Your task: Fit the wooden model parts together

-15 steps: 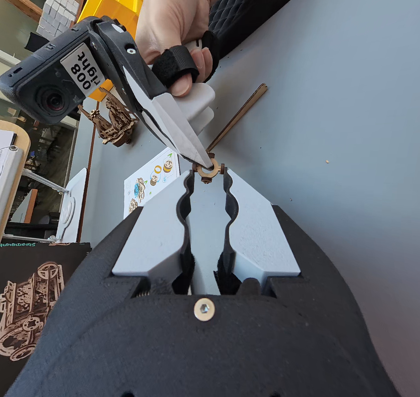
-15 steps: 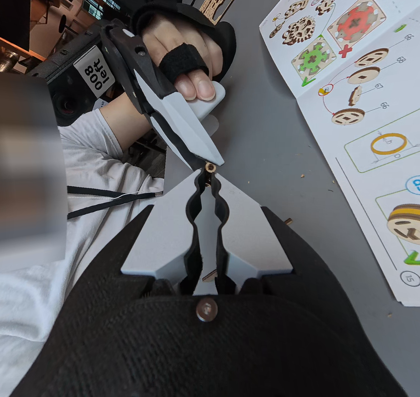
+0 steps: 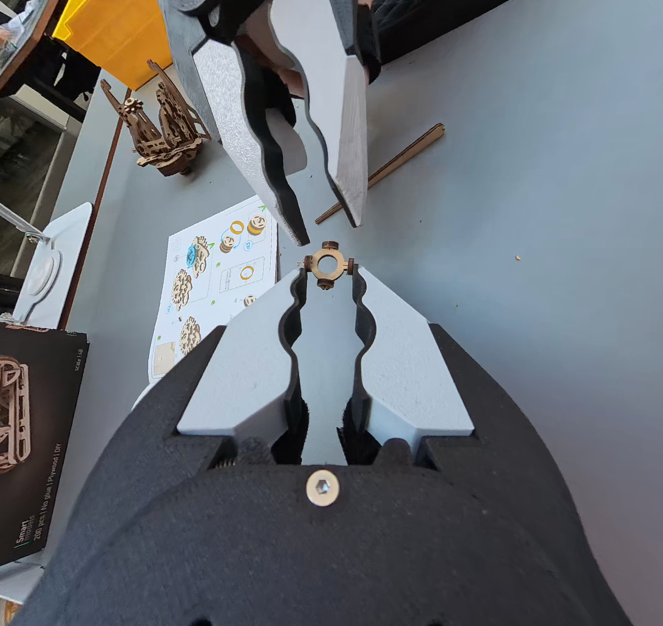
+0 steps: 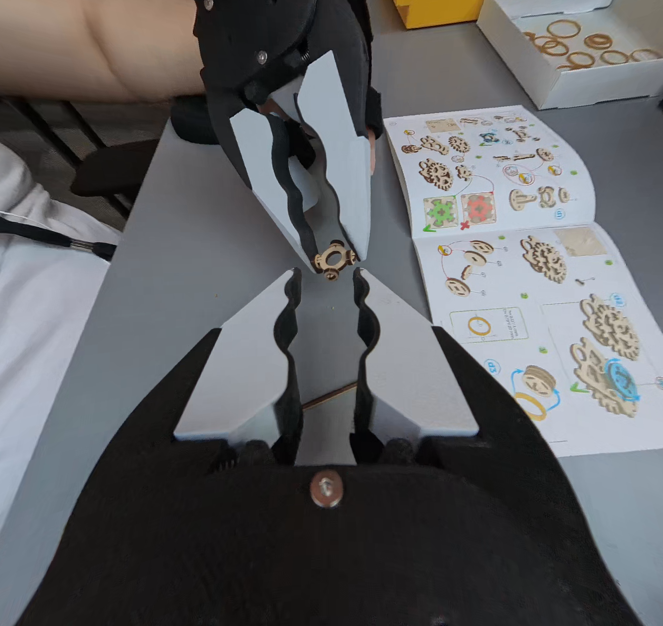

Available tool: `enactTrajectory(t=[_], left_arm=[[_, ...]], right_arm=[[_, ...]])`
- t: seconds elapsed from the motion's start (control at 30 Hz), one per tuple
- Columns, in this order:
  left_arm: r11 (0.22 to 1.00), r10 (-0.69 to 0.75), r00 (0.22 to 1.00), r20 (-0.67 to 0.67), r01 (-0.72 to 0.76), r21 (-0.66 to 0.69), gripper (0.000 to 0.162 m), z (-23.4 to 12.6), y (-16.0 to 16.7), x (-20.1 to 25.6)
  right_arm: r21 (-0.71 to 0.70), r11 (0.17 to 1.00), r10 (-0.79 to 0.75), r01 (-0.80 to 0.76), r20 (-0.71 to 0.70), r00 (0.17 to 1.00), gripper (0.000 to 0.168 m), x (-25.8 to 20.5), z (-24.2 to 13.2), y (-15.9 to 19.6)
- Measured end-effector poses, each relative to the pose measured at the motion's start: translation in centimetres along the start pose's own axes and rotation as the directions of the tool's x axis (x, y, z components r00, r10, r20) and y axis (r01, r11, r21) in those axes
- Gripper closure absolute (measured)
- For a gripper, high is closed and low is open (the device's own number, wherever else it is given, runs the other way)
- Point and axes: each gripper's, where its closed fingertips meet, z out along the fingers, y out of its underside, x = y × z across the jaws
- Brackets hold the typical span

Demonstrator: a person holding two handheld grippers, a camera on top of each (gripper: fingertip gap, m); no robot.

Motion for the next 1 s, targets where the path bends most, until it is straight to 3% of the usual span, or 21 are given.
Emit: enactTrajectory(t=[0.07,0.23,0.63,0.77,0.87,1.0], left_arm=[[1.000,0.012,1.000,0.022,-0.012,-0.006,0.139,0.0,0.0,-0.2],[1.000,0.007,0.999,0.050,-0.007,-0.006,0.139,0.1,-0.2,-0.6],[0.999,-0.006,0.997,0.071,0.003,0.048,0.139,-0.4,-1.2,-1.0],[0.994,-0.028,0.998,0.055,0.021,0.108,0.139,-1.1,-2.0,-1.0],[0.957,-0.201,0.976,-0.081,0.214,0.197,0.135,-2.2,-3.2,-0.6],[0.820,-0.464,0.837,-0.288,0.529,0.217,0.139,-3.3,-3.6,-1.0]], right_arm=[[-0.031,0.995,-0.097,0.094,-0.091,0.991,0.140,0.4,0.2,-0.1],[-0.076,0.977,-0.210,0.200,-0.154,0.965,0.150,0.3,0.4,-0.2],[-0.066,0.965,-0.262,0.254,-0.202,0.944,0.161,0.5,-0.3,-0.8],[0.020,0.989,-0.145,0.149,-0.138,0.980,0.161,0.1,-0.7,-1.5],[0.048,0.983,-0.171,0.178,-0.120,0.978,0.161,-0.3,-1.4,-2.0],[-0.037,0.947,-0.322,0.320,-0.105,0.941,0.161,-1.4,-1.1,-1.3]])
